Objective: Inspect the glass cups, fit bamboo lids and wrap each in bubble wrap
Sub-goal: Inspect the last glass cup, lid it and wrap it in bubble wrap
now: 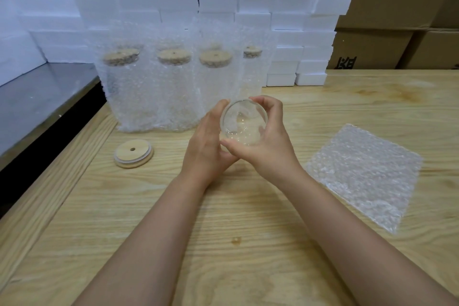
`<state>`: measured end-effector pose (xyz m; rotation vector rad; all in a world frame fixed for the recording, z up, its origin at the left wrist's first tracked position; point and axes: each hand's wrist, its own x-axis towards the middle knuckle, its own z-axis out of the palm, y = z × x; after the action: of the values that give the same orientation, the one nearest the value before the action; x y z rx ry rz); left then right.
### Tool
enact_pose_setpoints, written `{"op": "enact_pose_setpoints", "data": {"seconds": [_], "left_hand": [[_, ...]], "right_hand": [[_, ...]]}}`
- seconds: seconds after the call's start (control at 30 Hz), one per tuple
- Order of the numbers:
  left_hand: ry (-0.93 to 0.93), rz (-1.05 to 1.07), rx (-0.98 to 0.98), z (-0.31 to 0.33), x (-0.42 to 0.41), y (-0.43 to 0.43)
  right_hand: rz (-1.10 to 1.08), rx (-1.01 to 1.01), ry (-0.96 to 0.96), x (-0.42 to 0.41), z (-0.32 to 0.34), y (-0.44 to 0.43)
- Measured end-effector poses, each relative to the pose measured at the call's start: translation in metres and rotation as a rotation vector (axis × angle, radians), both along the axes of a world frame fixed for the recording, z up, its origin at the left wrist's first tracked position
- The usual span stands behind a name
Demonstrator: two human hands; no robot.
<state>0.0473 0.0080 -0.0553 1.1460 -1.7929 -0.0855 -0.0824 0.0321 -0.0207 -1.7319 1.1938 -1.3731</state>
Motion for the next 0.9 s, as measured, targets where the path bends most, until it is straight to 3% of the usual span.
{"op": "enact_pose_setpoints", "data": {"seconds": [0.43, 0.9], "left_hand": [[0.134, -0.043, 0.044, 0.003, 0.001, 0.002], [-0.049, -0.030, -0.096, 0.002, -0.004, 0.002]], "right_hand": [[0.351, 0.112, -0.224, -0.038, 0.006, -0.015], [-0.077, 0.047, -0.509, -0.006, 0.009, -0.009]]}}
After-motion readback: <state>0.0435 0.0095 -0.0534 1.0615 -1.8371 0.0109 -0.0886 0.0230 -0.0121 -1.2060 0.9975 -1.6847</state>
